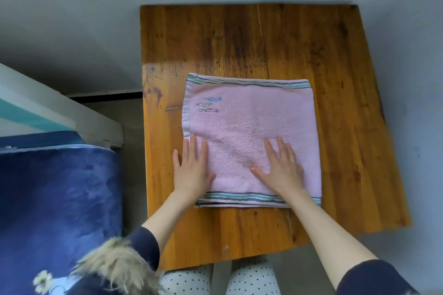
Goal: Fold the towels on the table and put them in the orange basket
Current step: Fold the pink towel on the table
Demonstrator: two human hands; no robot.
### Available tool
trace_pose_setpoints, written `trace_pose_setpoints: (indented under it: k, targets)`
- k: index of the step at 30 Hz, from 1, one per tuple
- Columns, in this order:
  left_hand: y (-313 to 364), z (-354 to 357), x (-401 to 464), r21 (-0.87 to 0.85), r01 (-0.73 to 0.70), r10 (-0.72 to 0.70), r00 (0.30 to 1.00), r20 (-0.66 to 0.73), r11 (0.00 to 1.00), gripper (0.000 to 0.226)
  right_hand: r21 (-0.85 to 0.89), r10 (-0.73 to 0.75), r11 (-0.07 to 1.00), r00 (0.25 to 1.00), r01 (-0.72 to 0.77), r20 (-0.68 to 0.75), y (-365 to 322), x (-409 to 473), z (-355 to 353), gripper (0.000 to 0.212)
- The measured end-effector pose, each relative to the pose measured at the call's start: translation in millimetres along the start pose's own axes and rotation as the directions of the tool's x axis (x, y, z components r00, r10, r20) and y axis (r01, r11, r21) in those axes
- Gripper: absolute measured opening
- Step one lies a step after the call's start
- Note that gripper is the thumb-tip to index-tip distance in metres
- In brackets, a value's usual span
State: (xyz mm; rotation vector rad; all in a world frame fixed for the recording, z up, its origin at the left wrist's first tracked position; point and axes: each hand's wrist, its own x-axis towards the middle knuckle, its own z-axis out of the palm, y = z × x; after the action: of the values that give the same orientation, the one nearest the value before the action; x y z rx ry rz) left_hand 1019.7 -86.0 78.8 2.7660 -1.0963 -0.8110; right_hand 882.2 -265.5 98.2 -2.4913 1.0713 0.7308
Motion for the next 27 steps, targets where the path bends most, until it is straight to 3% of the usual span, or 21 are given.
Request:
trace_pose_setpoints:
  k: [9,15,18,22,27]
  targets:
    - [18.0,-42.2,60.4,0.198,-0.146,0.164,0.984,-0.075,0.969,0.073,-0.056,0.059,0.997,0.990,-0.052,0.131,-12.2,-38.5,3.6,0.057]
    - [14.2,-38.9,52.9,0.057,-0.069,0.078,0.980,-0.181,0.996,0.072,0.225,0.021,0.972,0.983,-0.062,0.180,-1.7,-50.5,8.0,0.029]
    - [1.2,-38.8,45.8,-0.080,0.031,-0.051,0.967,-0.251,0.996,0.068,0.253,0.080,0.963,0.995,-0.092,0.056,8.1,-43.0,2.5,0.032]
    - [-10.5,-45.5,46.8,-0.186,0.089,-0.157,0.908,-0.388,0.978,0.039,0.365,0.177,0.927,0.960,-0.089,-0.216,24.3,-8.0,-20.1,0.023]
    - [-10.5,-52.3,54.7,-0.305,0.160,-0.282,0.867,-0.412,0.939,0.027,0.364,0.217,0.930,0.875,-0.051,-0.432,34.7,46.8,-54.7,0.048]
